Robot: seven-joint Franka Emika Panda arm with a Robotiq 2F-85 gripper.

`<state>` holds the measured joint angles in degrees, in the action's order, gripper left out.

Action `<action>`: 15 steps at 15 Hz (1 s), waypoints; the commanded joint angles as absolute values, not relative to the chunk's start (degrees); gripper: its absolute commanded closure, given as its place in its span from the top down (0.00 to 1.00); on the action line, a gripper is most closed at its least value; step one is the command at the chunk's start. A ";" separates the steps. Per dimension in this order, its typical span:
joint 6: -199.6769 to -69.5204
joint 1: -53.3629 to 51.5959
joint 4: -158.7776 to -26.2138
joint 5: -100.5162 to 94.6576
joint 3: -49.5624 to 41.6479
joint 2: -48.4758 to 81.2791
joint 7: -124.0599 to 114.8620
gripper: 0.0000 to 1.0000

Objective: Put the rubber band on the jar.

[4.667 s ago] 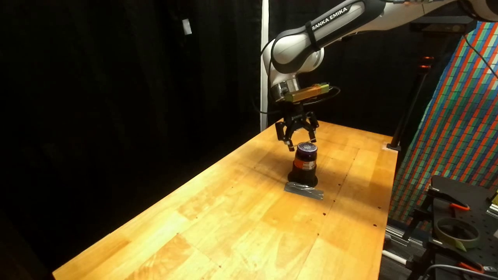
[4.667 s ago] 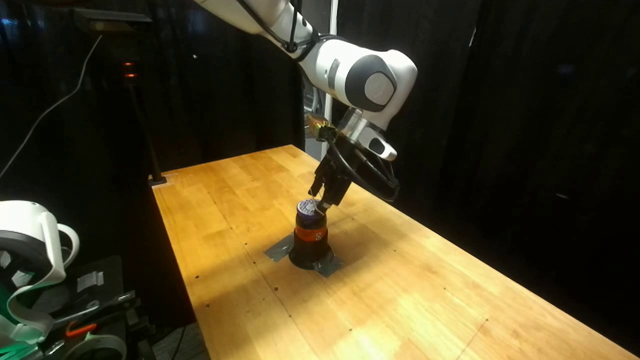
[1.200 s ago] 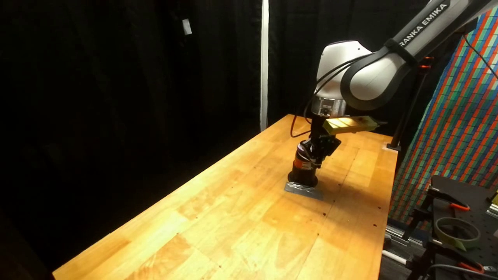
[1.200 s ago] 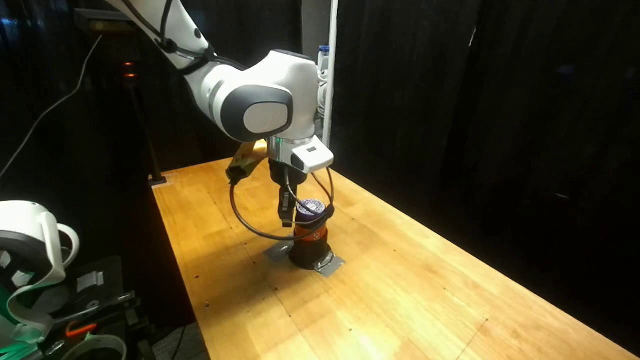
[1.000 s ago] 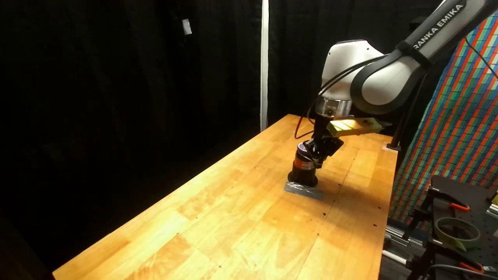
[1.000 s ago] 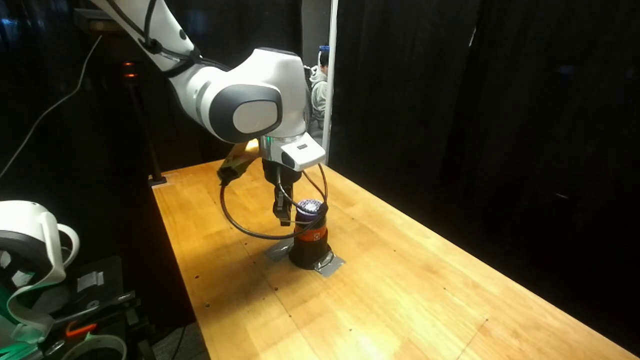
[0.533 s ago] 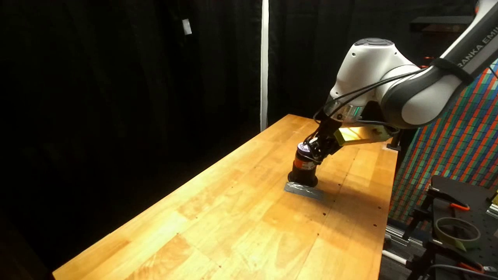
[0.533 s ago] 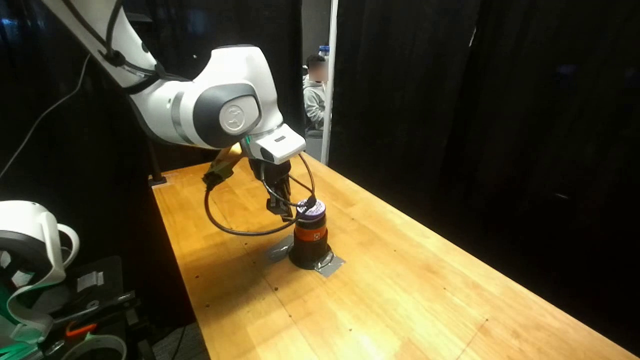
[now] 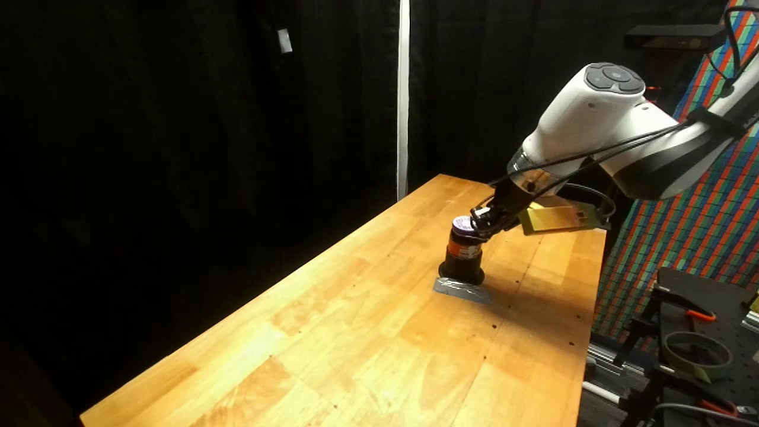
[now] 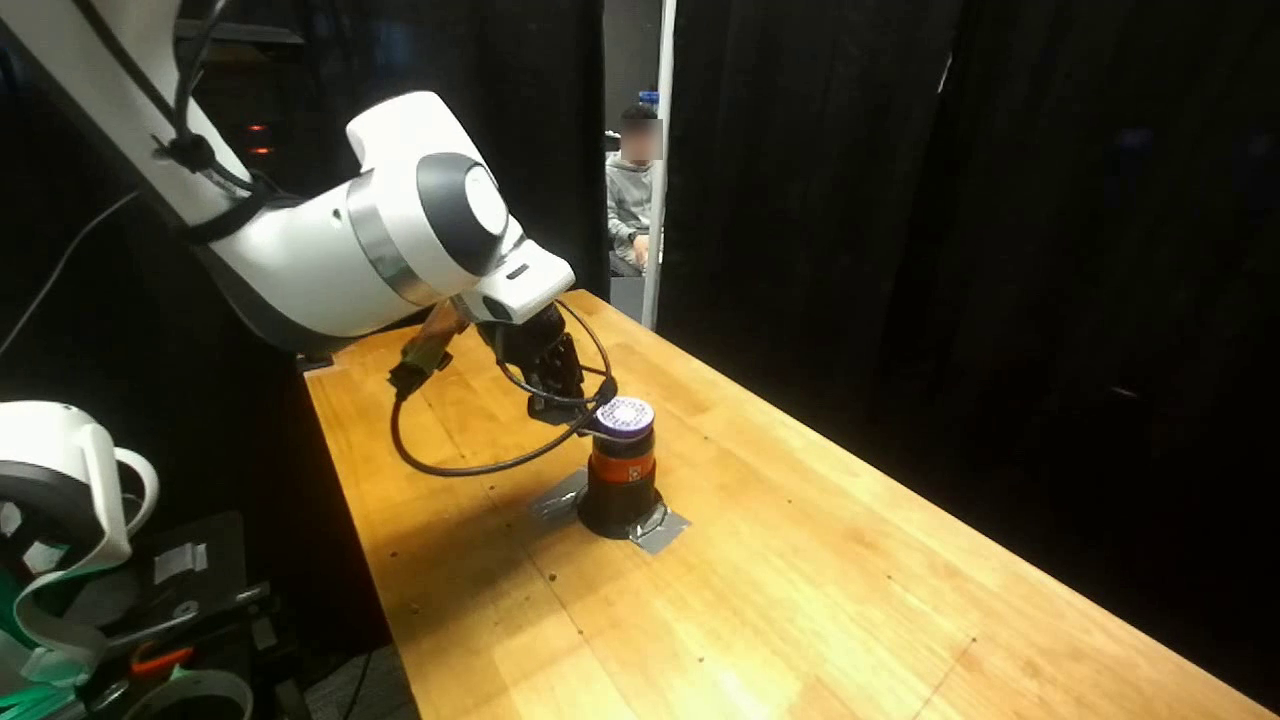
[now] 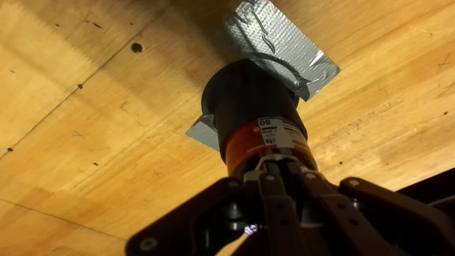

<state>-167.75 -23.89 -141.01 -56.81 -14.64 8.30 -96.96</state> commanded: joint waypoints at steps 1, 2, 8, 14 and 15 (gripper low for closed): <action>-168.31 -28.24 -139.54 -72.85 -18.82 6.24 -112.89 0.10; -167.86 -28.85 -139.24 -77.54 -18.96 6.20 -117.48 0.10; -162.12 -31.41 -138.53 -104.63 -16.70 6.27 -144.68 0.09; -152.99 -32.77 -140.64 -120.14 -13.79 8.42 -162.10 0.10; -151.39 -31.35 -141.01 -115.69 -11.82 6.06 -156.44 0.09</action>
